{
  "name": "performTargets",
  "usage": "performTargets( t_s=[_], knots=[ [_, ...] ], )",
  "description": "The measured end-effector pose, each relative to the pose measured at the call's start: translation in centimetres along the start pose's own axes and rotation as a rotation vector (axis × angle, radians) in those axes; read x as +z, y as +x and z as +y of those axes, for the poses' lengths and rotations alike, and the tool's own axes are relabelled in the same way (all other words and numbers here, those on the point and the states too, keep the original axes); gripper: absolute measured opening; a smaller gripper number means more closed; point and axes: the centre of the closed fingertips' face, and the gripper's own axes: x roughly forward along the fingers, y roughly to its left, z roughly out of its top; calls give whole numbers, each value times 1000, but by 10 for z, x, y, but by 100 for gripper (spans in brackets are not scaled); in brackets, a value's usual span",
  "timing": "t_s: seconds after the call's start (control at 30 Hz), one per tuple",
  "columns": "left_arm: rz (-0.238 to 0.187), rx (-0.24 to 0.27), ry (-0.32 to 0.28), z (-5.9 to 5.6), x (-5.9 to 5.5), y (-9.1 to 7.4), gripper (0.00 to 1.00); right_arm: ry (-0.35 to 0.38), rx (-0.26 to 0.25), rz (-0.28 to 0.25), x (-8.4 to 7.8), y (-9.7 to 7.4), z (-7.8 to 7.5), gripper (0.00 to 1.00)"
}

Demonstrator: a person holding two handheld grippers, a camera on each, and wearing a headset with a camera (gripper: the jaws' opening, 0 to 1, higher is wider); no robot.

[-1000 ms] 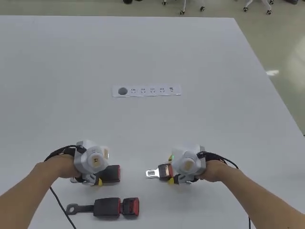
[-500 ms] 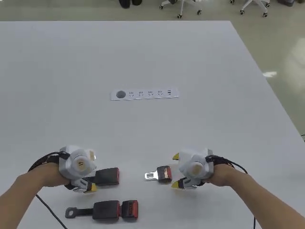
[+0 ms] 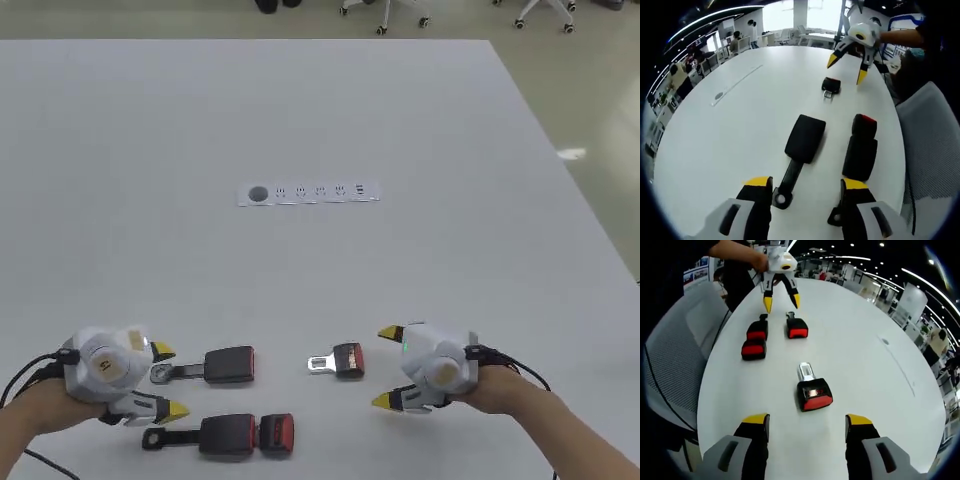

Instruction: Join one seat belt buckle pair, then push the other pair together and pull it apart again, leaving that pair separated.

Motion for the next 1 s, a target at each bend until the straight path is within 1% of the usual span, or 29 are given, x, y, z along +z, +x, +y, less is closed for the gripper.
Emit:
performTargets(
  t_s=[0.03, 0.1, 0.13, 0.17, 0.2, 0.23, 0.27, 0.3, 0.37, 0.4, 0.43, 0.47, 0.5, 0.57, 0.63, 0.77, 0.83, 0.87, 0.9, 1.0],
  knots=[
    [-27, 13, -25, -1, -2, -1, 58, 15, -10, -8, 1, -2, 0, 60],
    [-54, 26, -48, -3, -5, -3, 58, 45, -27, -33, 2, -3, 3, 61],
    [-75, 40, -58, -4, -6, -4, 58, 53, -32, -38, 2, -4, 4, 62],
    [-89, 47, -70, -5, -7, -5, 59, 65, -42, -51, 4, -6, 6, 62],
    [-120, 66, -94, -7, -6, -7, 59, 74, -49, -61, 5, -7, 7, 62],
    [-134, 71, -99, -8, -5, -7, 60, 91, -60, -75, 6, -9, 9, 62],
    [-160, 83, -112, -8, -5, -9, 61, 102, -67, -85, 7, -10, 10, 63],
    [-173, 98, -117, -9, -5, -9, 62, 109, -80, -95, 12, -14, 15, 63],
    [-191, 125, -118, -11, -6, -11, 66, 122, -96, -112, 16, -17, 18, 64],
    [-202, 131, -116, -12, -9, -10, 67, 136, -108, -127, 18, -19, 20, 64],
    [-212, 135, -118, -17, -6, -12, 68, 140, -113, -135, 19, -20, 22, 65],
    [-224, 143, -122, -23, 2, -16, 68, 153, -123, -148, 20, -22, 23, 66],
    [-249, 152, -135, -25, 3, -17, 69, 168, -128, -157, 20, -22, 24, 67],
    [-260, 158, -138, -29, -1, -16, 73, 188, -138, -188, 22, -23, 27, 70],
    [-267, 164, -141, -32, -4, -15, 76, 204, -152, -199, 21, -24, 29, 72],
    [-318, 182, -161, -36, -4, -21, 80, 248, -176, -240, 24, -25, 33, 77],
    [-329, 198, -166, -37, -4, -22, 85, 274, -184, -260, 25, -25, 36, 81],
    [-336, 204, -170, -35, -7, -21, 88, 284, -188, -269, 25, -25, 37, 82],
    [-339, 209, -173, -35, -8, -21, 93, 298, -196, -283, 27, -25, 38, 85],
    [-356, 216, -178, -32, -11, -19, 97, 326, -208, -310, 28, -21, 42, 93]
  ],
)
